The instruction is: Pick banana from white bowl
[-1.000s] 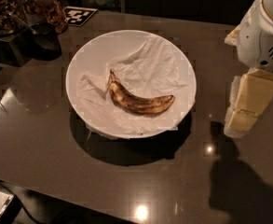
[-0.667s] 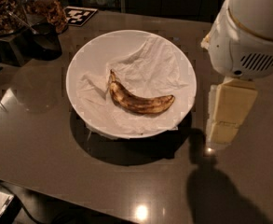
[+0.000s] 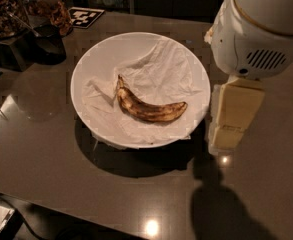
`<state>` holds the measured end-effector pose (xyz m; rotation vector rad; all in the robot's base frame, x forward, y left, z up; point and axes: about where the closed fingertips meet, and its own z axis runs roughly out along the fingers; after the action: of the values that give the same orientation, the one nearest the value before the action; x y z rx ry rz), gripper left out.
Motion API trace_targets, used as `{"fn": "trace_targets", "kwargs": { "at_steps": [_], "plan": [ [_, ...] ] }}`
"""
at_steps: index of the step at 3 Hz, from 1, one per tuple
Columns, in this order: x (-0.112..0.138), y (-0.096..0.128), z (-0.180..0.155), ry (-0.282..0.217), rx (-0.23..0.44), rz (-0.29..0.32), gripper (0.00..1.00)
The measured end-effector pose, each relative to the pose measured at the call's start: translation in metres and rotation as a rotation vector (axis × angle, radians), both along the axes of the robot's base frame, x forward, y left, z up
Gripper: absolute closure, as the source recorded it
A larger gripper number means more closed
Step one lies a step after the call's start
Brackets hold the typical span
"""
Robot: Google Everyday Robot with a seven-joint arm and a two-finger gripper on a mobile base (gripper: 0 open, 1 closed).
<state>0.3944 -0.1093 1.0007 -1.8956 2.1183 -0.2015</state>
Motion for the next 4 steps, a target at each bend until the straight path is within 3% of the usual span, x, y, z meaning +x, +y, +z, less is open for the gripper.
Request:
{"fn": "trace_targets", "kwargs": {
  "at_steps": [1, 2, 3, 4],
  "plan": [
    [0.014, 0.038, -0.009, 0.055, -0.003, 0.035, 0.0],
    [0.036, 0.064, -0.032, 0.144, -0.003, 0.03, 0.0],
    [0.039, 0.068, -0.029, 0.122, 0.013, 0.033, 0.0],
    [0.047, 0.078, -0.032, 0.136, 0.058, 0.013, 0.0]
  ]
}}
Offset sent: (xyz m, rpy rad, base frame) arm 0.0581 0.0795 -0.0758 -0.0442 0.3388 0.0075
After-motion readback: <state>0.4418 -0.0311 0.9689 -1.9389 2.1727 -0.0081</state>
